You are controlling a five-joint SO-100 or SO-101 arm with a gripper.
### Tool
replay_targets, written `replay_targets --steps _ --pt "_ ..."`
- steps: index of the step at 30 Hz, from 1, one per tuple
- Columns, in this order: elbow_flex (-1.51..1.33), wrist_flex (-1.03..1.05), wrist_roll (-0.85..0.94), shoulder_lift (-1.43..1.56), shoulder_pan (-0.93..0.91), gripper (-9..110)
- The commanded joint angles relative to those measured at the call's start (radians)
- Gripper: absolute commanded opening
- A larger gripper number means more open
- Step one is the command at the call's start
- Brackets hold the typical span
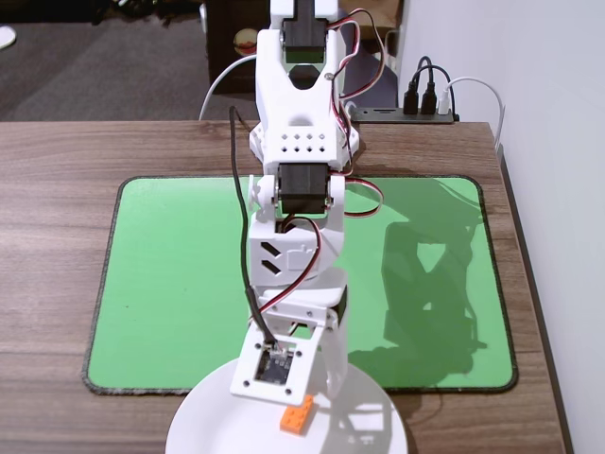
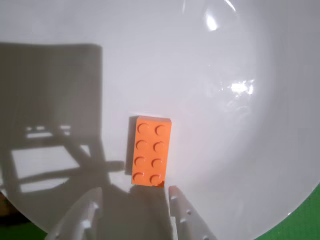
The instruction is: Grasp a lego block and put it on the plate.
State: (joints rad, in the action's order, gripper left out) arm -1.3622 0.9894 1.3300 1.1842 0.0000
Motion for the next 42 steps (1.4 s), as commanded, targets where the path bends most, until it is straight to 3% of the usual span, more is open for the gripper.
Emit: replay_targets --steps 1,10,15,18,42 --pt "0.044 0.012 -0.014 0.040 0.000 18" --pt "-0.089 0.028 -0.023 0.225 0.002 16" --pt "-0.209 0.021 -0.048 0.354 0.011 1" --pt "-0.298 0.020 -0.077 0.448 0.015 1" --pt "-1.103 -0.129 -0.647 1.204 0.006 1"
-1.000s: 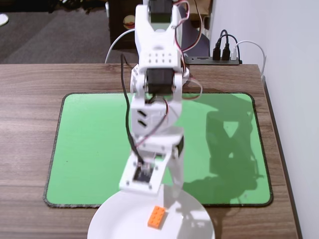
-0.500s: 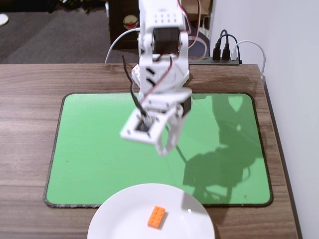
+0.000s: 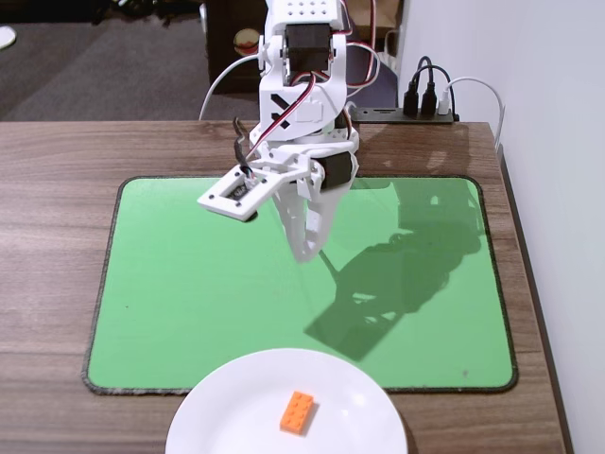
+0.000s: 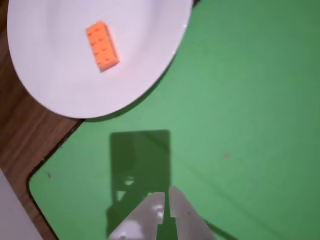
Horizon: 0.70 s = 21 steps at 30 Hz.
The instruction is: Grasp a lego block and put it on the plate.
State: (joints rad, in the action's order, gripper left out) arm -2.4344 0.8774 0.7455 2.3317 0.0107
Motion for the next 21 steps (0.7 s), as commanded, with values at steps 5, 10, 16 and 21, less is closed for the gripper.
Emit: replay_targets --steps 5,10,16,21 --pt "-0.166 -0.072 -0.250 0.170 -0.032 1" --pt "-0.253 -0.078 -0.411 0.287 -0.054 1" --pt "-0.342 -0.048 -0.532 0.411 -0.060 0" --pt "-0.405 0.000 -0.594 0.517 -0.081 0"
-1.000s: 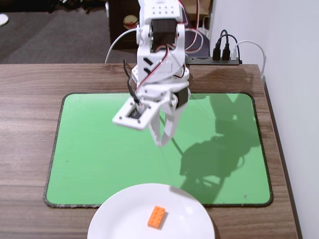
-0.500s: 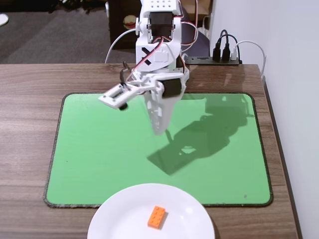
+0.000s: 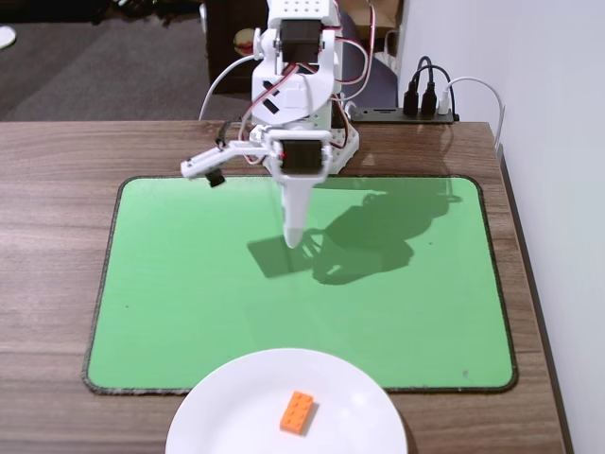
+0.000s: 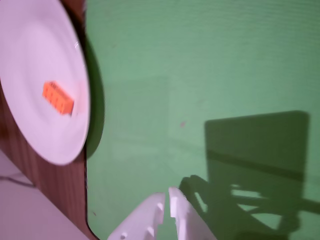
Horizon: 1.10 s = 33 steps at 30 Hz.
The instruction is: Grasp a lego block and put it on the plate.
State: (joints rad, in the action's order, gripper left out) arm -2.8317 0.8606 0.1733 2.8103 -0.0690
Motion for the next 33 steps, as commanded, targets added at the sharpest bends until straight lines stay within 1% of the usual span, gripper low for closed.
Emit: replay_targets --steps 1,6,14,33 --pt "-0.017 0.029 -0.037 0.057 -0.005 0" --pt "-0.041 0.101 -0.109 0.135 -0.009 0" --pt "-0.064 0.253 -0.133 0.295 -0.009 0" --pt "-0.089 0.408 -0.160 0.480 0.008 0"
